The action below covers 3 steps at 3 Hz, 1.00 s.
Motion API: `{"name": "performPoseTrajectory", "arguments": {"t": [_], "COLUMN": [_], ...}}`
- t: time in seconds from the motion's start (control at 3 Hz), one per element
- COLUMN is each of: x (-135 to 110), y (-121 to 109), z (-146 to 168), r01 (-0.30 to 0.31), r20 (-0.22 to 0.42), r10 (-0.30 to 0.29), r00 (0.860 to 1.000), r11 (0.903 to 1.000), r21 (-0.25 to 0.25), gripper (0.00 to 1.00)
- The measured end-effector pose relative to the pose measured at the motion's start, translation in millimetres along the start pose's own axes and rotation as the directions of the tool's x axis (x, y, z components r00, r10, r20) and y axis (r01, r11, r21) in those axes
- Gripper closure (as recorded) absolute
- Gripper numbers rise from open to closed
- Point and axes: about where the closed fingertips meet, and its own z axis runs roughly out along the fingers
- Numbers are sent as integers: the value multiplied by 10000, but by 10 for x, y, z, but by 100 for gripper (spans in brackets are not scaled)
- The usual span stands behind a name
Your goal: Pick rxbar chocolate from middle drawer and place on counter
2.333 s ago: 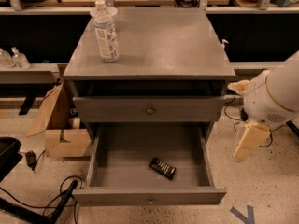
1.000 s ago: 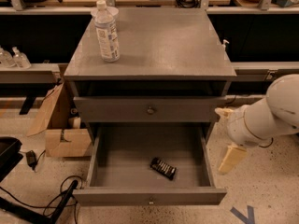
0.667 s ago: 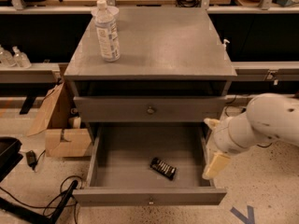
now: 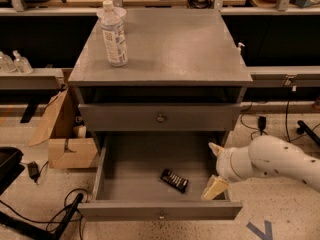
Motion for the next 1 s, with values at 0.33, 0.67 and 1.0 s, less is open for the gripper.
{"name": "performPoseTrajectory", "arguments": {"t": [0.33, 0.67, 1.0], "x": [126, 115, -37], "y": [60, 55, -23], "z": [423, 455, 917], "r01": [-359, -383, -721], "r20": [583, 587, 640], "r10": [337, 362, 714], "r00": [9977, 9976, 9954], "r11": [9987, 9986, 9974], "r21": [370, 352, 86], "gripper": [0, 0, 0]}}
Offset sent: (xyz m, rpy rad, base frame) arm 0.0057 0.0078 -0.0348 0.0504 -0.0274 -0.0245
